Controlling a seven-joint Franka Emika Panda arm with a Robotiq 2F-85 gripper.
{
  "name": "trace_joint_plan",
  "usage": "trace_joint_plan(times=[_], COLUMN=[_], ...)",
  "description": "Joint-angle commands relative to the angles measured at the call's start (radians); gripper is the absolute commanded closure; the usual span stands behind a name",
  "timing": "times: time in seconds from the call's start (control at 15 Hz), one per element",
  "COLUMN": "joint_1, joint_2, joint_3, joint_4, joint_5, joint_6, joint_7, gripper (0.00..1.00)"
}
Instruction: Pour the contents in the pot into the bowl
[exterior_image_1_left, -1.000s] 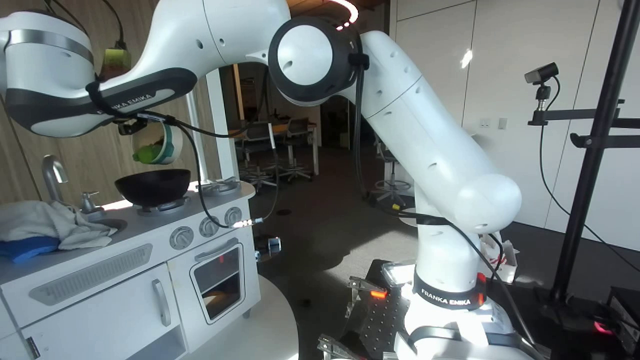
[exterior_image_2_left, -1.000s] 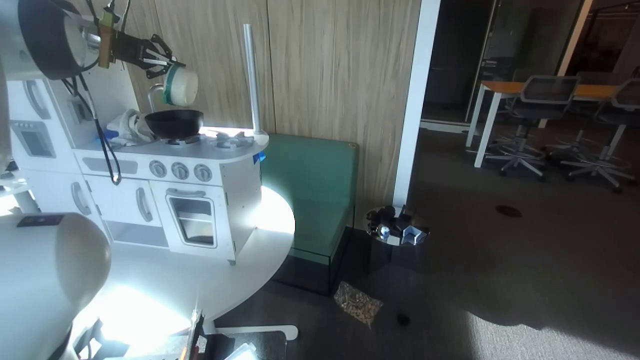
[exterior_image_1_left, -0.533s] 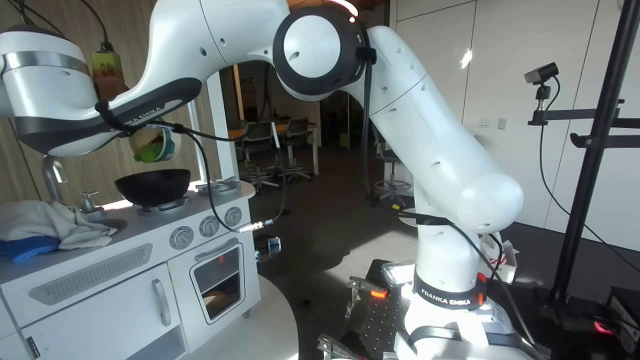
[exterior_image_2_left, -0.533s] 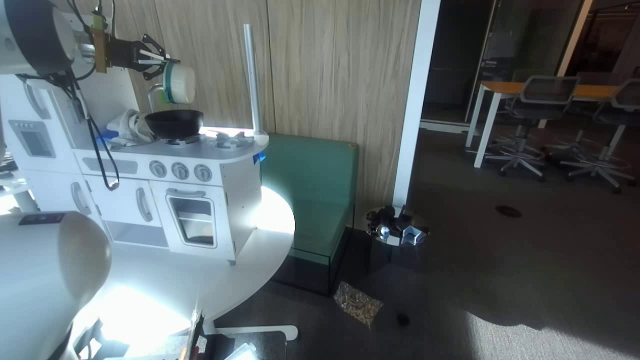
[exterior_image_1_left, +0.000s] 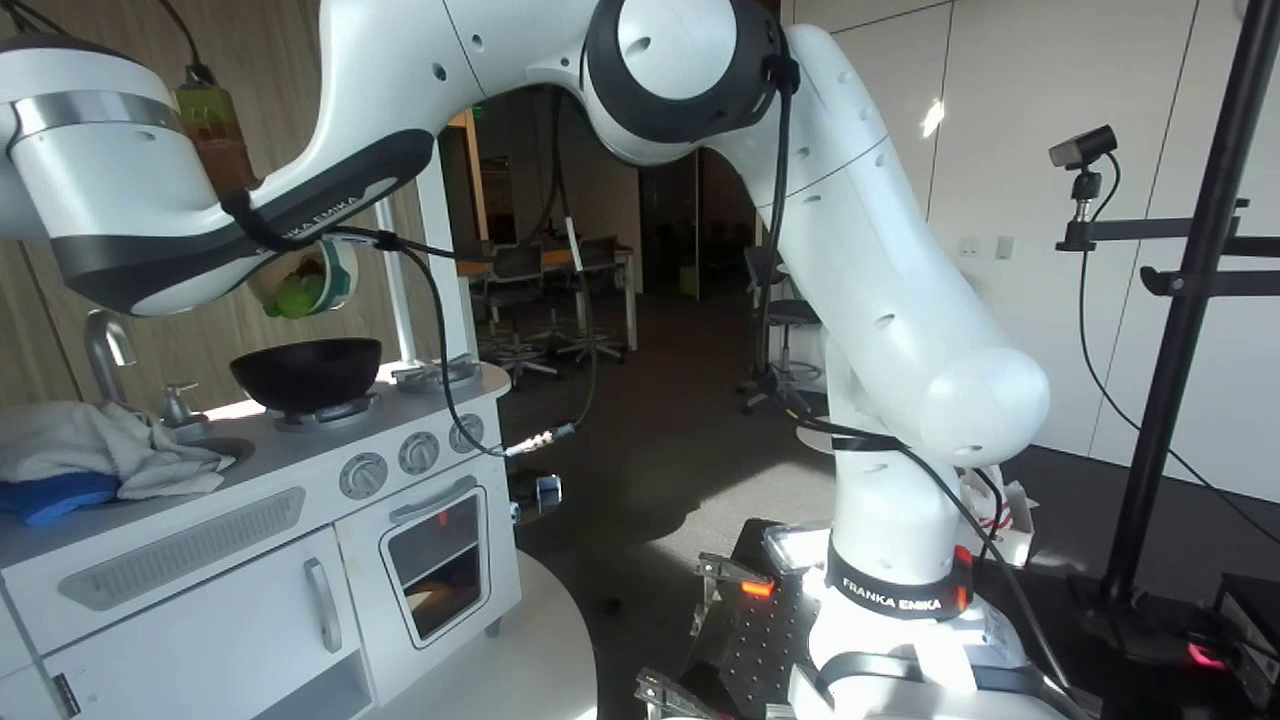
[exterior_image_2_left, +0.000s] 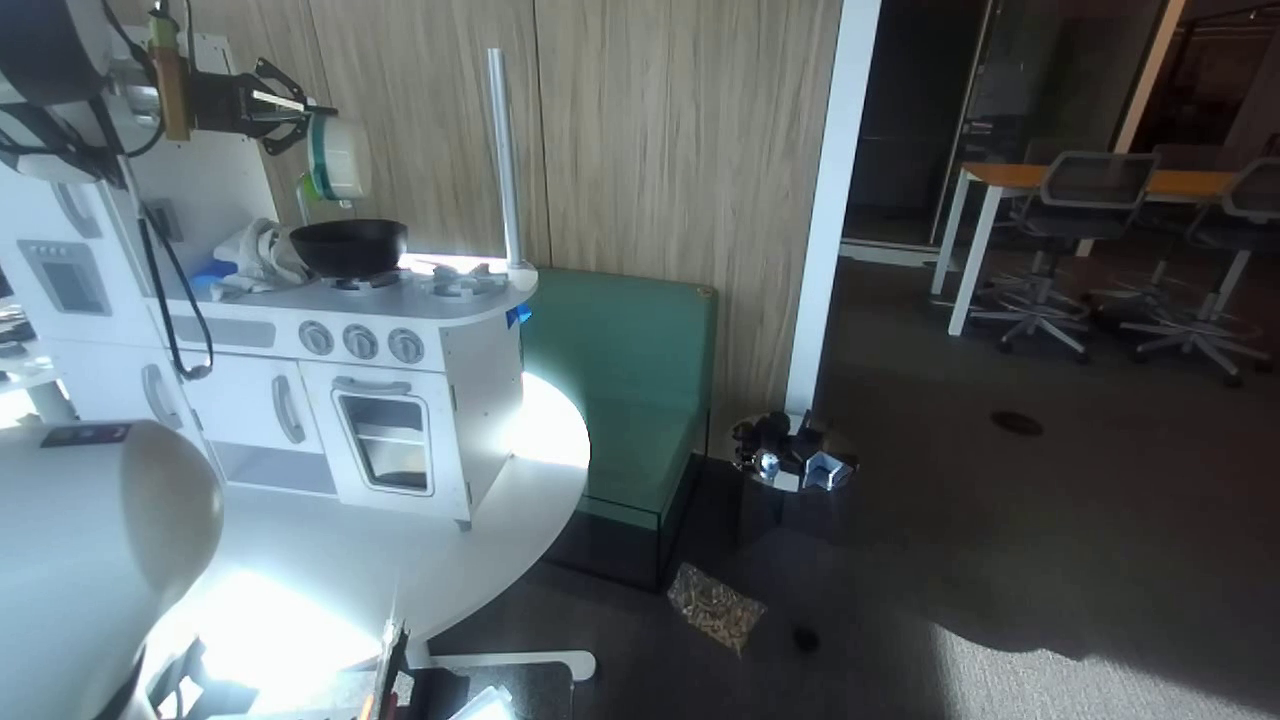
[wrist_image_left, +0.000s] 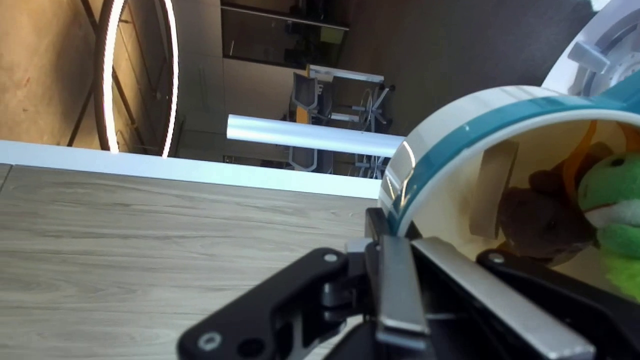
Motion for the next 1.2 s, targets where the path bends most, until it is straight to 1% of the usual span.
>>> trace_joint_plan(times=[0.0, 0.13, 0.27, 0.53, 0.73, 0.93, 1.13], joint_1=[-0.03, -0.048, -0.062, -0.098, -0.122, -0.124, -0.116], joint_2=[-0.103, -0.118, -0.131, -0.13, -0.119, -0.115, -0.119], joint_3=[0.035, 0.043, 0.046, 0.042, 0.04, 0.048, 0.069], joint_4=[-0.162, -0.2, -0.246, -0.286, -0.292, -0.309, -0.323], joint_5=[-0.048, -0.048, -0.077, -0.151, -0.2, -0.258, -0.277], joint_6=[0.029, 0.031, 0.057, 0.114, 0.148, 0.177, 0.197], joint_7=[-0.008, 0.004, -0.003, -0.008, -0.011, 0.002, 0.007], gripper=[0.99, 0.99, 0.99, 0.99, 0.99, 0.99, 0.99])
